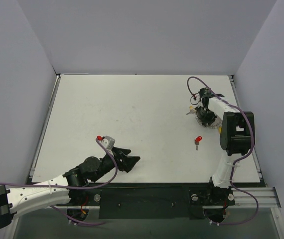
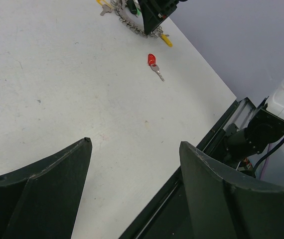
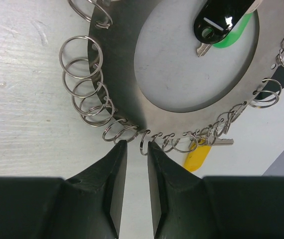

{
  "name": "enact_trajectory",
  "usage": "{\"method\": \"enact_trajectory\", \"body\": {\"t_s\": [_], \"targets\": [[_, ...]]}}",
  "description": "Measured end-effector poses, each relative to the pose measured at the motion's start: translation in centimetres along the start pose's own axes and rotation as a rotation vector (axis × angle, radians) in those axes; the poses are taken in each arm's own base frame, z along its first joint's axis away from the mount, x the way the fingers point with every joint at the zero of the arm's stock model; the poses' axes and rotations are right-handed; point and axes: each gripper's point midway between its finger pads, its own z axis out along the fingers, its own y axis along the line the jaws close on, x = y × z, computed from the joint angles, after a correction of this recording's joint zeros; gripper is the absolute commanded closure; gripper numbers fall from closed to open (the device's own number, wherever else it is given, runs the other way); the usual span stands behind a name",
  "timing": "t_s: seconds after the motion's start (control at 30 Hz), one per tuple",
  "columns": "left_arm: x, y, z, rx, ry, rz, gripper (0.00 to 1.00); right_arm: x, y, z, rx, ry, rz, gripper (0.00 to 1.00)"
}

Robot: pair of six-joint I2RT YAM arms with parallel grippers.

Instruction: Put the keys on the keyring

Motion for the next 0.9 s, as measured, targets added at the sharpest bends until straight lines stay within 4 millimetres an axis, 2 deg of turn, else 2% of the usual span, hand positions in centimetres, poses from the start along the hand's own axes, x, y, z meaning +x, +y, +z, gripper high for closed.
{"method": "enact_trajectory", "body": {"t_s": [0.37, 0.57, 0.73, 0.9], "targets": [[-0.1, -0.2, -0.1, 0.009, -0.003, -0.005, 0.19, -0.2, -0.6, 0.0, 0.029, 0.005, -0.013, 0.84], [-0.3, -0.3, -0.1, 0.012, -0.008, -0.018, 0.19, 0.1, -0.5, 0.8, 0.026, 0.031, -0.026, 0.85], [-0.3, -0.4, -0.1, 0.013, -0.009, -0.021, 0.19, 0.3, -0.6, 1.0, 0.033, 0.049, -0.035, 0.92], [-0.3, -0.4, -0.1, 0.013, -0.009, -0.022, 0.19, 0.3, -0.7, 1.0, 0.037, 0.049, -0.038, 0.94]]}}
